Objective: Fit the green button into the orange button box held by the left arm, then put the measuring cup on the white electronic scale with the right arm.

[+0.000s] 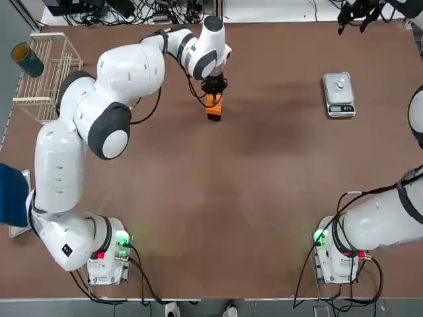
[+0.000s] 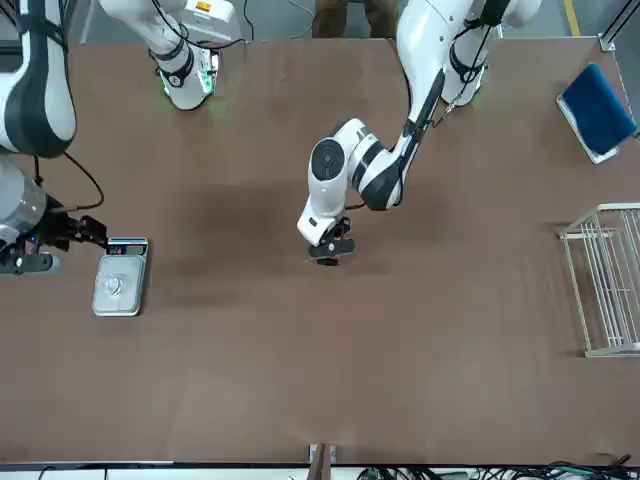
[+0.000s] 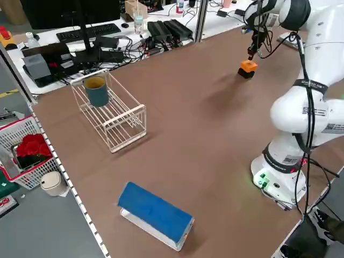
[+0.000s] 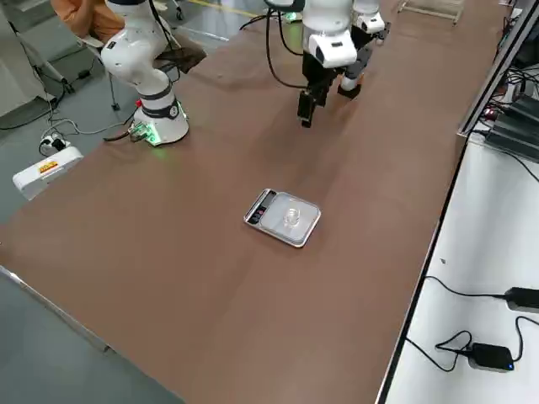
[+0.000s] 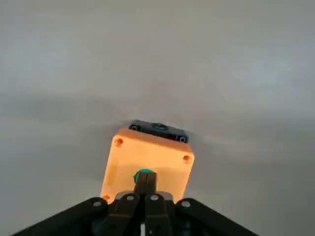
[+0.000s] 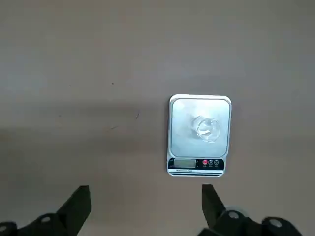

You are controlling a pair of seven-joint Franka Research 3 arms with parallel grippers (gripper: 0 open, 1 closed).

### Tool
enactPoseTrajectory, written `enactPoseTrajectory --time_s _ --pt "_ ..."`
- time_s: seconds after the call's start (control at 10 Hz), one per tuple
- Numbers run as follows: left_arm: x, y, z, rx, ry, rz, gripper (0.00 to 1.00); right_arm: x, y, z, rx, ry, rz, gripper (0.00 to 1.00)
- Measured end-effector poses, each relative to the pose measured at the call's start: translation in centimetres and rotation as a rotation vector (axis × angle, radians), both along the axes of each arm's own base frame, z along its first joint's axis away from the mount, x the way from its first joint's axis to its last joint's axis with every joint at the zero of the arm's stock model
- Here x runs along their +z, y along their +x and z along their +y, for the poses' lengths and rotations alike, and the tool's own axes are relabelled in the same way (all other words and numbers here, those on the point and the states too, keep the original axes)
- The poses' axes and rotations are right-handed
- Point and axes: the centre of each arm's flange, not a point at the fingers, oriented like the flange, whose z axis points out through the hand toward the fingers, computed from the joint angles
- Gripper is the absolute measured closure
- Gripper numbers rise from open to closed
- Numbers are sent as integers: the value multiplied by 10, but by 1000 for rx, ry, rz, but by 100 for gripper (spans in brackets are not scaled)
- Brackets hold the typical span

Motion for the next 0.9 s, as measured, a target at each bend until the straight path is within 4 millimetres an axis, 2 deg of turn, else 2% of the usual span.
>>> enactPoseTrajectory --time_s 0.4,0.6,0.9 --pt "-8 -12 2 5 -10 -7 99 88 -32 10 -19 20 -40 0" --pt "-10 -13 2 5 -19 -15 99 107 -46 14 -37 26 -42 0" --pt "-12 -13 3 0 -15 -22 99 125 -47 5 -57 25 -71 0"
